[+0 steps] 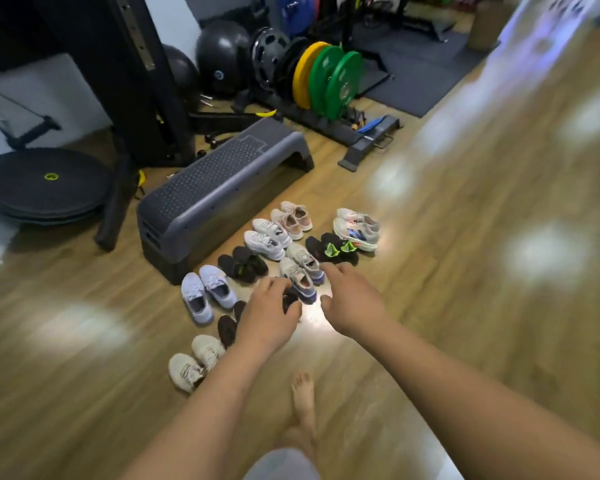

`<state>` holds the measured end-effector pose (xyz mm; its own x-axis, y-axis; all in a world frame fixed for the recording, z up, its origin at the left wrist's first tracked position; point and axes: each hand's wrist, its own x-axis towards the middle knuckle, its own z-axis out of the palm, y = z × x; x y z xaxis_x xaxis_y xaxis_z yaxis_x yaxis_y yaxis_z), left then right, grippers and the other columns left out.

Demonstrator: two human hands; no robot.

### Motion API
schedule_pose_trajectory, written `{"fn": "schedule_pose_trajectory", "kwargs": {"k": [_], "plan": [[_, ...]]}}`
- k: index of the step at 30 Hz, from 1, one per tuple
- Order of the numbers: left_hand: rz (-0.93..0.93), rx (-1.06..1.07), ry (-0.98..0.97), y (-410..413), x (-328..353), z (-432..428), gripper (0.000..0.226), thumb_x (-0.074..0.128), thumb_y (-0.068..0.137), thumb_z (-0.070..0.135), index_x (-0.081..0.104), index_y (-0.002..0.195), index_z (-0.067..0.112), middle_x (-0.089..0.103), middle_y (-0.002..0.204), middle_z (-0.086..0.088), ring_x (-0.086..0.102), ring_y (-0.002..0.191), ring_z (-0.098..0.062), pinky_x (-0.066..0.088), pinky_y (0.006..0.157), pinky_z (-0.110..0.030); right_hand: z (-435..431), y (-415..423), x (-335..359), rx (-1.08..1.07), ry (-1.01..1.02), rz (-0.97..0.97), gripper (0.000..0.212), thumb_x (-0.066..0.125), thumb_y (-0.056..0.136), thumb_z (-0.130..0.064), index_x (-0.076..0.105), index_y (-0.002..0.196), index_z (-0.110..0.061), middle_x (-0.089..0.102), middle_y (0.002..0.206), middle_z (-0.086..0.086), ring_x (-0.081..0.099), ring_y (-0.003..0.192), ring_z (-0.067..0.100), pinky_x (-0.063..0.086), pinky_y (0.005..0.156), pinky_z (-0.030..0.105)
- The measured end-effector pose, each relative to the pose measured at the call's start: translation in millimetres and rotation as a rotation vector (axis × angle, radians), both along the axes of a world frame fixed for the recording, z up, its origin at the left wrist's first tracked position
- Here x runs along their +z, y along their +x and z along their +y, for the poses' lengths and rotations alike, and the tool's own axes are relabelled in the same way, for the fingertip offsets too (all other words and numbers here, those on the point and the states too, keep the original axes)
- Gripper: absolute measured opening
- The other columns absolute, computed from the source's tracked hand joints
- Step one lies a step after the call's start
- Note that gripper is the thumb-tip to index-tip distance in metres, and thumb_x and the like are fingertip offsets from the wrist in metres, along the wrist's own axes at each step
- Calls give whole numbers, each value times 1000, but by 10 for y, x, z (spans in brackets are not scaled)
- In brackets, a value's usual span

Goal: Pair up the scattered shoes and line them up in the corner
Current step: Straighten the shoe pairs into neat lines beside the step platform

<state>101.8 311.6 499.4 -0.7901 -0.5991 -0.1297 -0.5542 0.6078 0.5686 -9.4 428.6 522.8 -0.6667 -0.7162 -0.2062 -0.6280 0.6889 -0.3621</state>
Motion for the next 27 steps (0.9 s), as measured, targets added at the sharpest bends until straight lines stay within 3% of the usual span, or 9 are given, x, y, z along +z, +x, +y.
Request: {"fn": "schedule_pose_trajectory", "kwargs": {"k": [3, 8, 12, 15, 18, 27], "plan": [[-9, -114, 56, -913, -107, -98, 39, 60, 92, 32, 53, 129, 20, 47, 129, 1, 51, 117, -20, 40, 94, -28, 94, -730, -3, -152, 39, -15, 54, 54, 91, -29, 37, 143, -26, 47, 136, 4, 51, 119, 28, 50, 90, 40], [-27, -295, 62, -2175, -77, -167, 41, 58, 93, 35, 52, 130, 20, 47, 131, 1, 49, 120, -20, 43, 99, -35, 266, -1802, 143, -354, 107, -19, 54, 52, 92, -27, 38, 143, -23, 46, 136, 5, 49, 123, 28, 47, 97, 40], [-34, -342, 61, -3019, -90, -249, 33, 60, 91, 33, 57, 119, 16, 51, 123, -1, 52, 112, -22, 45, 92, -34, 271, -2595, 107, -407, 111, -17, 54, 52, 93, -27, 37, 144, -23, 45, 138, 5, 49, 124, 28, 47, 96, 39], [-51, -316, 90, -3584, -200, -358, 30, 60, 90, 33, 58, 116, 19, 51, 118, 1, 55, 106, -22, 49, 87, -38, 173, -3240, -17, -403, 130, -41, 51, 49, 94, -28, 37, 144, -24, 46, 140, 3, 51, 124, 26, 48, 96, 39], [-77, -265, 65, -4162, -359, -463, 31, 61, 89, 33, 58, 117, 20, 52, 119, 0, 53, 110, -22, 46, 92, -37, 59, -3945, -173, -380, 112, -51, 48, 49, 94, -28, 41, 141, -25, 47, 142, 0, 50, 127, 24, 45, 96, 36], [-168, 40, 93, -5518, -495, -469, 34, 58, 92, 33, 56, 122, 18, 52, 120, -1, 50, 113, -22, 42, 91, -34, -332, -5812, -364, -98, 215, -122, 49, 52, 91, -27, 45, 139, -24, 56, 133, 6, 56, 120, 28, 48, 91, 35]]}}
